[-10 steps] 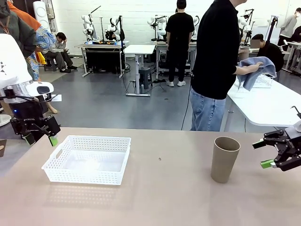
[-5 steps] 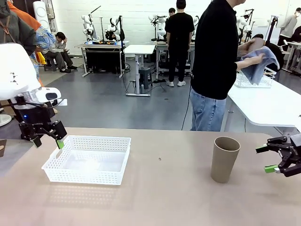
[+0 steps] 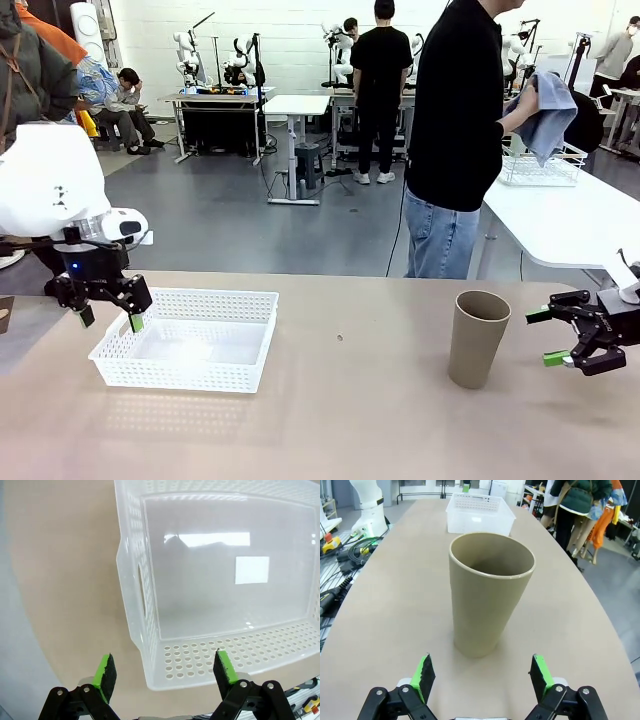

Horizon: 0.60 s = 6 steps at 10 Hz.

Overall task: Clean and organize the cups into the basket.
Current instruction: Pick up the Organizing basket and move it to the center of the table, then pick up the Reusable plastic cup from the right side of the table and place it inside the Organizing basket.

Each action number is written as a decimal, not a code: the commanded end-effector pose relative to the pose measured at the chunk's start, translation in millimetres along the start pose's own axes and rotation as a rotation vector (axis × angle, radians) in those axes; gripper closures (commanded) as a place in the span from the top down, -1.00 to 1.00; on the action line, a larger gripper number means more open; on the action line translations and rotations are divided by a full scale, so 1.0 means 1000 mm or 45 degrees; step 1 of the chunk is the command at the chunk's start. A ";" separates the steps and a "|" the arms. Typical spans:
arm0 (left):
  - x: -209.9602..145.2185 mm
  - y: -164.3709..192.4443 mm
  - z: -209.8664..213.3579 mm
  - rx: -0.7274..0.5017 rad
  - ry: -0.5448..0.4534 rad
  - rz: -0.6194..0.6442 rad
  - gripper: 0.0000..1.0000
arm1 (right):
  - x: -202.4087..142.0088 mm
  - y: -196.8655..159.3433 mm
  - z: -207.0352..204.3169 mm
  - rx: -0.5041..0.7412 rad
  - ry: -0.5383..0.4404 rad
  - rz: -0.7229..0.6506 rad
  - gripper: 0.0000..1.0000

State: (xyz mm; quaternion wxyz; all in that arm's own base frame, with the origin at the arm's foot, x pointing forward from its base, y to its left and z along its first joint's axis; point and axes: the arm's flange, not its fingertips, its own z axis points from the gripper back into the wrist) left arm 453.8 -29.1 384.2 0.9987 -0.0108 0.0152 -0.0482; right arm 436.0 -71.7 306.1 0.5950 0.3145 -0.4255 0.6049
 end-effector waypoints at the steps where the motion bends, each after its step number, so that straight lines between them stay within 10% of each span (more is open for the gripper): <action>1: 0.002 -0.006 -0.013 0.001 0.056 0.046 1.00 | -0.006 -0.009 -0.003 -0.056 -0.014 0.035 1.00; 6: 0.002 -0.001 -0.023 -0.004 0.065 0.029 1.00 | -0.002 -0.007 -0.002 -0.021 0.009 0.006 1.00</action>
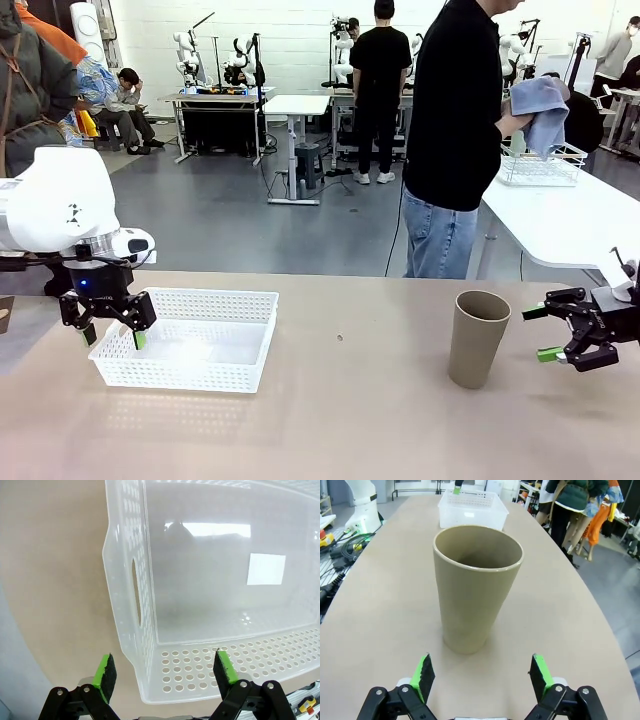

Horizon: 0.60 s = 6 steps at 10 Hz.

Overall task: Clean and organize the cups into the basket.
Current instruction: Pick up the Organizing basket and move it to the center of the table, then pick up the Reusable plastic cup from the right side of the table and place it inside the Organizing basket.

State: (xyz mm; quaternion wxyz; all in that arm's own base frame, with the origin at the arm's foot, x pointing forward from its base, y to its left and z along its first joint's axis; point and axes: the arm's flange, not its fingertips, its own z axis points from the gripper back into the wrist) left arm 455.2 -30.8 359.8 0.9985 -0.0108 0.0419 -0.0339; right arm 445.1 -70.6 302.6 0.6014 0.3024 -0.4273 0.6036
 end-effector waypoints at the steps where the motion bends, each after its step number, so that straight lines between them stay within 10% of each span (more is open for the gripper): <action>1: -0.001 0.000 0.001 0.000 -0.003 -0.008 1.00 | 0.002 0.002 0.002 0.007 -0.013 0.003 1.00; 6: -0.002 -0.001 -0.007 0.046 -0.053 -0.019 1.00 | -0.004 -0.009 -0.013 0.019 -0.128 -0.057 1.00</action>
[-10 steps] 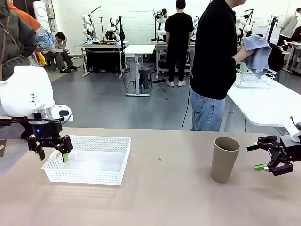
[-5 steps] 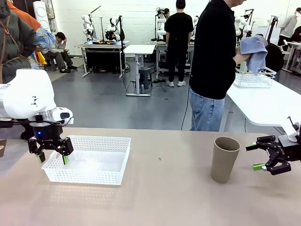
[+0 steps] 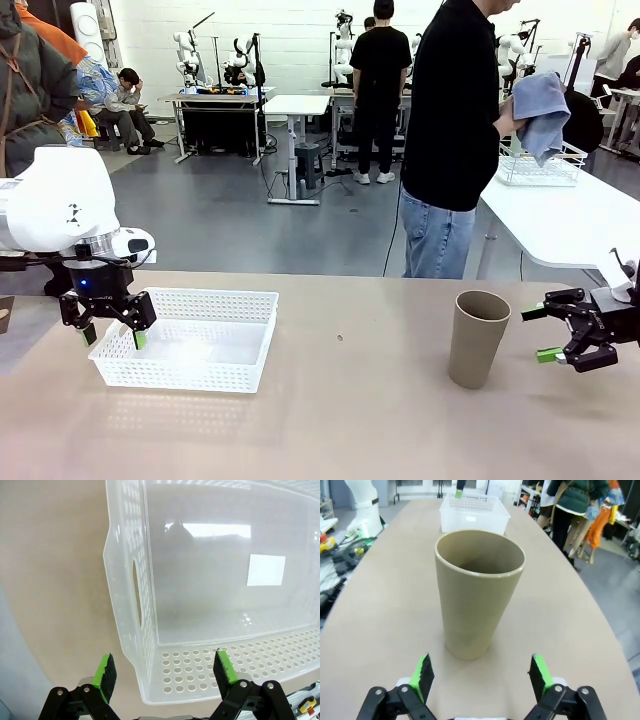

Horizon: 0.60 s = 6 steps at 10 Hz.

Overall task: Clean and organize the cups into the basket.
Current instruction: Pick up the Organizing basket and move it to the center of the table, then pick up the Reusable plastic cup from the right side of the table and place it inside the Organizing basket.

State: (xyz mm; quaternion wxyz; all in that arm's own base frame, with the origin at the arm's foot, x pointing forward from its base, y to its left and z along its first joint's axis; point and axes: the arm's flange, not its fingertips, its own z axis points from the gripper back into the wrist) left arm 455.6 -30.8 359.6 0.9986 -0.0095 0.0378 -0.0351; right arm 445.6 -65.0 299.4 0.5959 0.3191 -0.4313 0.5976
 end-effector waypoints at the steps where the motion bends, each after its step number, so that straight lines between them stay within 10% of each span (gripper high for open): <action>1: -0.003 -0.001 -0.009 0.065 -0.106 0.018 1.00 | -0.006 -0.009 -0.009 0.034 -0.125 -0.093 1.00; 6: 0.002 -0.001 -0.019 0.074 -0.106 0.048 1.00 | -0.014 -0.007 -0.014 0.076 -0.182 -0.215 1.00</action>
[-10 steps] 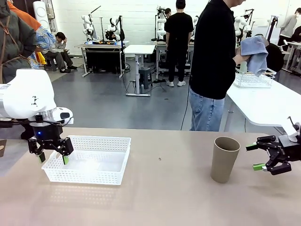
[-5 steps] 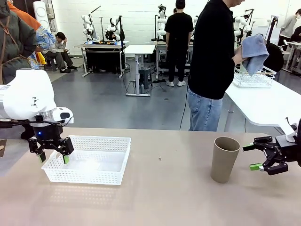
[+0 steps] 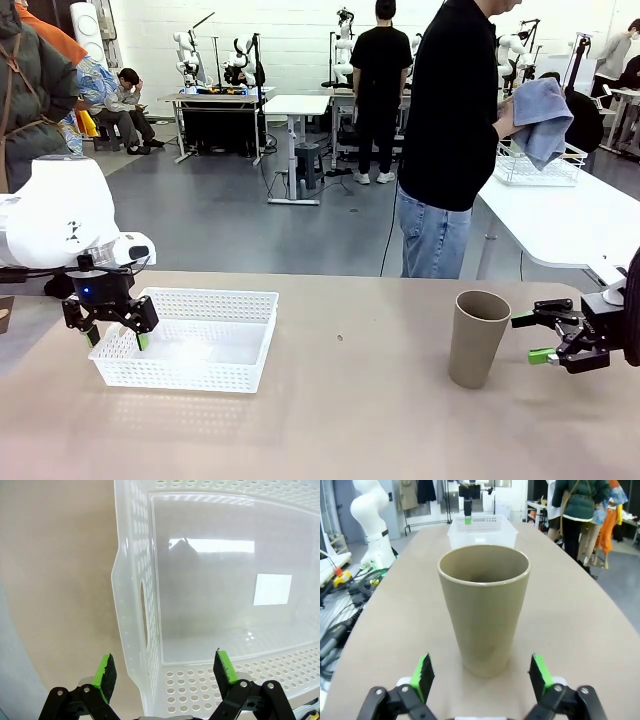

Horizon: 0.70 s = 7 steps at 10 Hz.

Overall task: Clean and organize the cups into the basket.
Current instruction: Pick up the Organizing basket and move it to the center of the table, then pick up the Reusable plastic cup from the right side of the table and place it inside the Organizing basket.

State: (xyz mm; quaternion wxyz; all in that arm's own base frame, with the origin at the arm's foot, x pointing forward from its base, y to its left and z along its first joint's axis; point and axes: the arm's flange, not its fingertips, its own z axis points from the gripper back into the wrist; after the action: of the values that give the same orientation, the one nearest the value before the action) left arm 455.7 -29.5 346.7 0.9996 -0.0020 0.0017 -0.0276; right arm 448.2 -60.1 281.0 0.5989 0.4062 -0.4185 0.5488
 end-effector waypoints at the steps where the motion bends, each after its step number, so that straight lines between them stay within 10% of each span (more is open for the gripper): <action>1: -0.002 -0.003 -0.010 0.064 -0.010 0.022 1.00 | 0.000 -0.010 -0.005 -0.018 -0.031 -0.027 1.00; 7: -0.013 -0.001 -0.020 0.086 0.006 0.074 1.00 | 0.000 -0.024 -0.023 -0.031 -0.050 -0.002 1.00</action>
State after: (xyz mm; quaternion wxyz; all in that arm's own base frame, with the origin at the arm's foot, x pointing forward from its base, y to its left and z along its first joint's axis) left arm 444.6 -27.6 326.2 0.9995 0.0205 0.0195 -0.0116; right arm 464.4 -45.7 276.3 0.5950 0.4134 -0.4254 0.5423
